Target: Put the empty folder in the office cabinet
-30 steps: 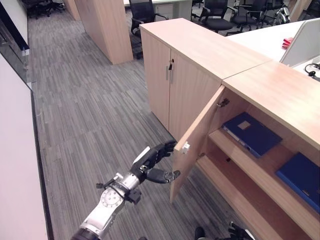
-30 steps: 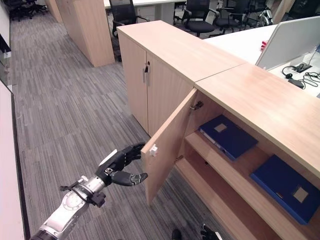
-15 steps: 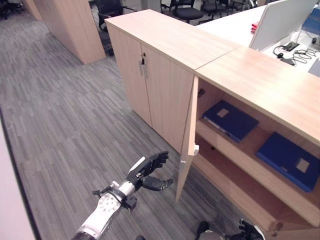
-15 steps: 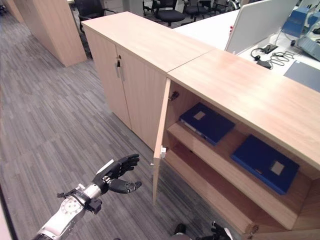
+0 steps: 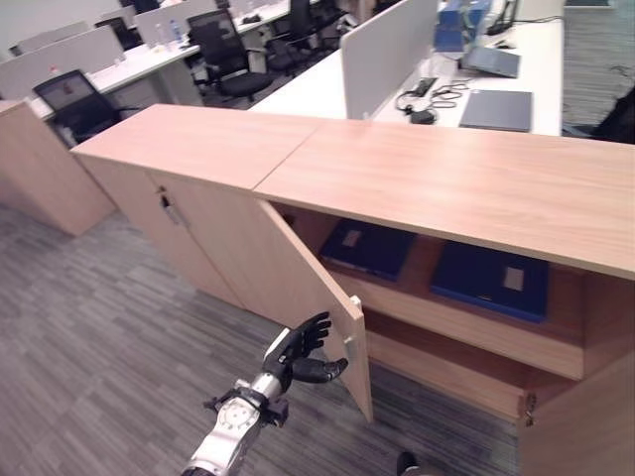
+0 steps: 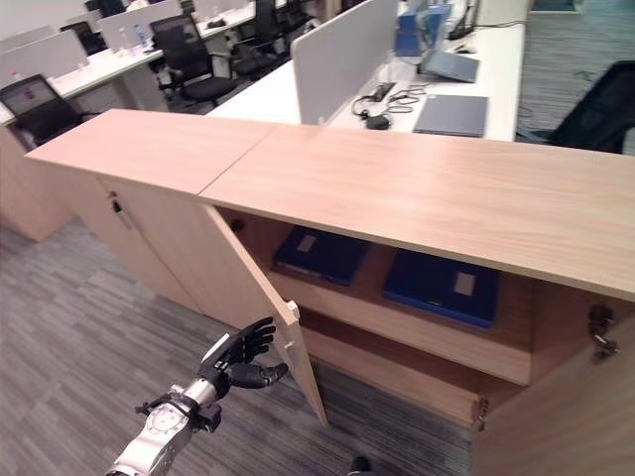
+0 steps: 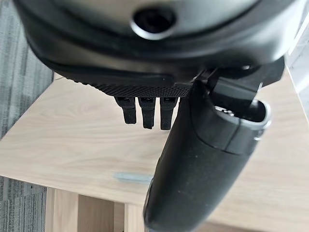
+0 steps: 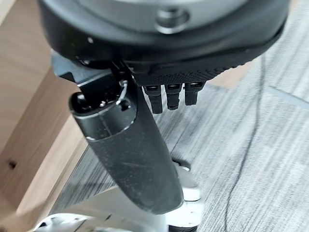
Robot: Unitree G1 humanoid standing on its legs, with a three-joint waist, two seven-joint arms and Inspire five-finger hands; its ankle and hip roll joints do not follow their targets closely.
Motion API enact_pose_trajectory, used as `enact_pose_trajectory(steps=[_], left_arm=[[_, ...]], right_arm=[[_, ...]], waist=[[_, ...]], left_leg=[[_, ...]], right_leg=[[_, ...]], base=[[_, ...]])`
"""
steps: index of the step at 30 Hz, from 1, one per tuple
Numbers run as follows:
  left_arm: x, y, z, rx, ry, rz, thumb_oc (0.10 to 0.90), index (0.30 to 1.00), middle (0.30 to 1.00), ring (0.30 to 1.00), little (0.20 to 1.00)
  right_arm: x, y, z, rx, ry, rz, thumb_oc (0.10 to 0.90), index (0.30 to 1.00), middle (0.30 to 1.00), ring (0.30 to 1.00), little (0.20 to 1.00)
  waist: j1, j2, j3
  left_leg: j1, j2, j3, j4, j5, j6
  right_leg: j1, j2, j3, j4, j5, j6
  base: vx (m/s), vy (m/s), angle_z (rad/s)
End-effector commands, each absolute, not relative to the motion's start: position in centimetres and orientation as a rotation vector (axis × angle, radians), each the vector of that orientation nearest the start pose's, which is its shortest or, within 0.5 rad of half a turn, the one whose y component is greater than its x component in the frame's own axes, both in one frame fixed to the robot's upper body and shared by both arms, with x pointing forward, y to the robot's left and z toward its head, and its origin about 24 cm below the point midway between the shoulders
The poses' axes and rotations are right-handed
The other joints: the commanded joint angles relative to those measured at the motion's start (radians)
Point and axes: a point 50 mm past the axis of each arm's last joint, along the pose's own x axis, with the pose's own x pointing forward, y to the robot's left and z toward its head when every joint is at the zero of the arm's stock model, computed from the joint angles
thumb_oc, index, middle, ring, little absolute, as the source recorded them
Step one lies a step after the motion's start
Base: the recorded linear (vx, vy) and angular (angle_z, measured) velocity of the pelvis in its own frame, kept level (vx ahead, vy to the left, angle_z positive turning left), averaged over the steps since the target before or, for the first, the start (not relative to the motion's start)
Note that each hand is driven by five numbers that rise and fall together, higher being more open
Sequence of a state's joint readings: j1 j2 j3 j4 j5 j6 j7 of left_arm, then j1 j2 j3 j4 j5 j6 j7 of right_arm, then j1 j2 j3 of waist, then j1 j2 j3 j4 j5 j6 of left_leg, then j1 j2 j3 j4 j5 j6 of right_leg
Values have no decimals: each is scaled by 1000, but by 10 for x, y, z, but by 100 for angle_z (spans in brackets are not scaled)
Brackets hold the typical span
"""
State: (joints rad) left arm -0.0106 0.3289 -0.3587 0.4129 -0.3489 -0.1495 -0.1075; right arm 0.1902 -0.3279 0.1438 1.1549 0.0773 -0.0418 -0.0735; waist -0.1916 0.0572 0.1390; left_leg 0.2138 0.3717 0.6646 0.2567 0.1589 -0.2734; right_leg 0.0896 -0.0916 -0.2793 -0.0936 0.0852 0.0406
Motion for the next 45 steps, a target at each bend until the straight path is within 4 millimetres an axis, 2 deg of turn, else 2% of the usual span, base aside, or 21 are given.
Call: enact_pose_trajectory(steps=[1, 2, 3, 4, 5, 7, 9, 13, 15, 16, 21, 26, 28, 30, 31, 32, 35, 36, 39, 41, 45], left_arm=[[283, 124, 19, 75, 22, -386, 800, 900, 900, 900, 900], [289, 126, 18, 86, 28, -356, 800, 900, 900, 900, 900], [289, 126, 19, 86, 26, -355, 800, 900, 900, 900, 900], [294, 129, 19, 82, 28, -318, 800, 900, 900, 900, 900], [294, 129, 19, 82, 28, -318, 800, 900, 900, 900, 900], [309, 142, 24, 66, 25, -204, 800, 900, 900, 900, 900], [327, 159, 39, 71, -5, -102, 800, 900, 900, 900, 900], [354, 195, 66, 155, -32, 32, 800, 900, 900, 900, 900], [354, 195, 66, 155, -33, 33, 800, 900, 900, 900, 900], [365, 226, 87, 220, -51, 129, 800, 900, 900, 900, 900], [374, 257, 115, 272, -79, 241, 800, 900, 900, 900, 900], [374, 254, 120, 190, -121, 259, 800, 900, 900, 900, 900], [372, 244, 117, 161, -141, 226, 800, 900, 900, 900, 900], [363, 230, 106, 137, -150, 159, 800, 900, 900, 900, 900], [352, 219, 90, 122, -126, 98, 800, 900, 900, 900, 900], [337, 210, 64, 160, -57, 24, 800, 900, 900, 900, 900], [305, 201, 13, 199, 104, -61, 800, 900, 900, 900, 900], [280, 199, -15, 164, 202, -75, 800, 900, 900, 900, 900], [265, 199, -32, 156, 267, -81, 800, 900, 900, 900, 900], [240, 200, -62, 150, 402, -66, 800, 900, 900, 900, 900], [222, 199, -82, 174, 498, -70, 800, 900, 900, 900, 900]], right_arm=[[46, -293, -147, -472, 1266, -165, 800, 900, 900, 900, 900], [48, -295, -146, -483, 1261, -157, 800, 900, 900, 900, 900], [48, -295, -146, -483, 1260, -157, 800, 900, 900, 900, 900], [50, -296, -145, -496, 1253, -148, 800, 900, 900, 900, 900], [50, -296, -145, -496, 1253, -148, 800, 900, 900, 900, 900], [55, -299, -143, -535, 1240, -117, 800, 900, 900, 900, 900], [66, -299, -140, -544, 1201, -118, 800, 900, 900, 900, 900], [67, -289, -142, -534, 1184, -58, 800, 900, 900, 900, 900], [68, -289, -142, -534, 1183, -58, 800, 900, 900, 900, 900], [75, -281, -143, -509, 1151, -41, 800, 900, 900, 900, 900], [81, -268, -145, -479, 1123, 2, 800, 900, 900, 900, 900], [79, -259, -149, -435, 1132, -15, 800, 900, 900, 900, 900], [84, -255, -150, -424, 1123, -27, 800, 900, 900, 900, 900], [86, -251, -151, -414, 1125, -42, 800, 900, 900, 900, 900], [89, -247, -152, -406, 1121, -45, 800, 900, 900, 900, 900], [93, -243, -153, -406, 1114, -40, 800, 900, 900, 900, 900], [103, -240, -151, -402, 1093, -38, 800, 900, 900, 900, 900], [108, -240, -150, -389, 1081, -57, 800, 900, 900, 900, 900], [109, -239, -150, -380, 1076, -57, 800, 900, 900, 900, 900], [110, -242, -149, -386, 1072, -57, 800, 900, 900, 900, 900], [110, -249, -147, -407, 1068, -63, 800, 900, 900, 900, 900]], waist=[[-22, -20, 21], [-23, -25, 15], [-21, -24, 11], [-19, -28, 6], [-19, -28, 6], [-9, -28, -15], [4, -29, -15], [-24, -26, -43], [-20, -27, -42], [-39, -35, -57], [-52, -50, -63], [-59, -63, -58], [-41, -64, -38], [11, -53, -23], [49, -49, -22], [67, -52, -24], [103, -69, -35], [121, -70, -43], [121, -66, -48], [107, -53, -45], [89, -31, -36]], left_leg=[[-136, -4, -90, 139, 76, 36], [-158, -31, -132, 119, 45, 52], [-160, -33, -128, 113, 50, 54], [-174, -64, -183, 74, 4, 69], [-174, -64, -183, 74, 4, 69], [-168, -154, -344, -126, -81, 107], [-204, -178, -469, -227, -62, 99], [-131, -179, -397, -333, -64, 101], [-129, -180, -393, -333, -65, 101], [-104, -193, -337, -344, -79, 106], [-87, -215, -280, -344, -102, 126], [-91, -233, -257, -344, -123, 146], [-90, -228, -240, -344, -127, 150], [-102, -208, -195, -344, -118, 151], [-106, -200, -139, -341, -112, 156], [-99, -195, -127, -334, -126, 153], [-103, -191, -101, -330, -119, 151], [-100, -180, -79, -329, -103, 142], [-91, -168, -71, -329, -94, 132], [-88, -140, -45, -321, -57, 123], [-68, -112, -32, -313, -38, 106]], right_leg=[[93, -27, 71, 15, -158, 69], [92, -33, 101, 14, -157, 72], [85, -34, 104, 13, -153, 71], [87, -40, 131, 16, -154, 79], [87, -40, 131, 16, -154, 79], [70, -50, 210, 14, -146, 107], [64, -40, 277, 11, -139, 119], [47, -34, 337, 7, -134, 147], [47, -35, 341, 8, -134, 147], [25, -44, 372, 16, -119, 168], [-14, -67, 405, 55, -107, 197], [-66, -77, 395, 113, -102, 213], [-110, -90, 322, 166, -85, 216], [-129, -166, 59, 227, -74, 208], [-106, -233, -140, 274, -69, 187], [-94, -263, -164, 314, -82, 197], [-49, -276, -132, 282, -60, 213], [-13, -260, -134, 205, -60, 217], [-2, -237, -124, 165, -67, 214], [10, -199, -112, 119, -69, 198], [28, -160, -79, 97, -96, 179]], base=[[108, -49, -56], [96, -34, -75], [117, 37, -76], [62, 33, -71], [163, 124, -67], [233, 144, -71], [205, 71, -74], [186, 104, -126], [82, 72, -44], [152, 165, -70], [79, 147, -65], [-6, 86, -19], [-99, -23, -1], [-202, -27, -84], [-139, -21, -143], [-87, -53, -146], [-52, -204, -114], [-53, -239, -71], [0, -168, -70], [-68, -257, -64], [-23, -145, -34]])
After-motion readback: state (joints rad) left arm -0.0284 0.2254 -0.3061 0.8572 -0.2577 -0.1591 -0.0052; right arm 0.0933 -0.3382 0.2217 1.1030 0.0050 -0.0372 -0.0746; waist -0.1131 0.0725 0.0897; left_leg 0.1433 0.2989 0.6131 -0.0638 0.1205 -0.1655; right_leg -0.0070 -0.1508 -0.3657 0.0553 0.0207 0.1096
